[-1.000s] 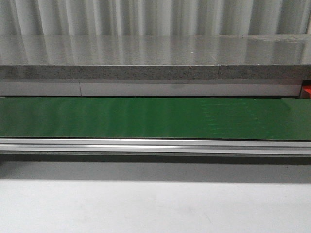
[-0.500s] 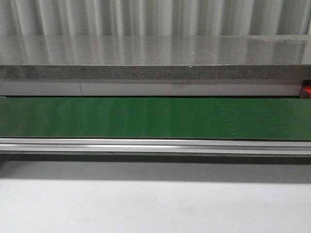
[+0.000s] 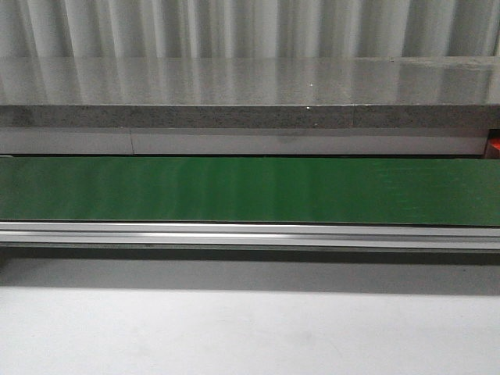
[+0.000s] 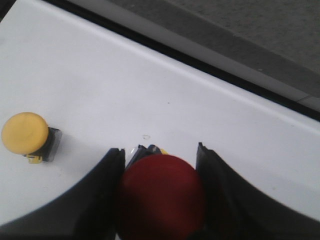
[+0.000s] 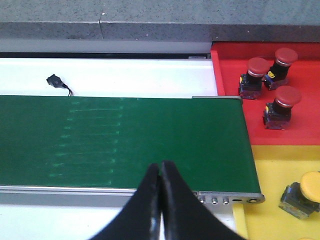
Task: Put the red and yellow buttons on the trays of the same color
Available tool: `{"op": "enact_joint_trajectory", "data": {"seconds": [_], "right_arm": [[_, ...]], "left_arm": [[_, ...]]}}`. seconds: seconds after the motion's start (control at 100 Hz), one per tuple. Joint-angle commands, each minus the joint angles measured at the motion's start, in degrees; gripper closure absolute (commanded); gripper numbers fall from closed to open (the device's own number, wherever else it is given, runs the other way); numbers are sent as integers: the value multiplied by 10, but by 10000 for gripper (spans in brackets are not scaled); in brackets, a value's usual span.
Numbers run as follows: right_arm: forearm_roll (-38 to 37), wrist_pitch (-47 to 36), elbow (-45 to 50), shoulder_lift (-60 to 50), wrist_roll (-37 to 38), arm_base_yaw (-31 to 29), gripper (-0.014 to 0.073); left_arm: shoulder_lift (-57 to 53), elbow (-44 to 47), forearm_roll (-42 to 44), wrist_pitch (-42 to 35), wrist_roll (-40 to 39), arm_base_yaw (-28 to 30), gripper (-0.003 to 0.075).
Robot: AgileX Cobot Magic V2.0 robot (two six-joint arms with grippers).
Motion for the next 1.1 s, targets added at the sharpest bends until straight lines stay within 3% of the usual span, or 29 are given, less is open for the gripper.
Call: {"op": "enact_joint_trajectory", "data": {"seconds": [0.0,0.19,0.46,0.87,0.97,1.04,1.09], "right_arm": [[-1,-36,-16,-1,-5,1,662],[-1,-36,-16,-1,-5,1,662],[-1,-36,-16,-1,-5,1,662],[-1,-36,-16,-1,-5,1,662],[-1,-36,-16,-1,-5,1,662],[-1,-36,-16,-1,-5,1,662],[-1,-36,-16,-1,-5,1,662]], "left_arm": [[-64,8,-6,-10,14,-21,741],[-119,93,-2,-44,17,-57,741],[-123,176,-2,-63,17,-59,741],[-117,208,-2,-74,18,-59,736],[-115,208,-2,-70,19,-59,679],[-115,208,-2,-70,19,-59,599],[-115,208,-2,-68,21,-59,496]]}}
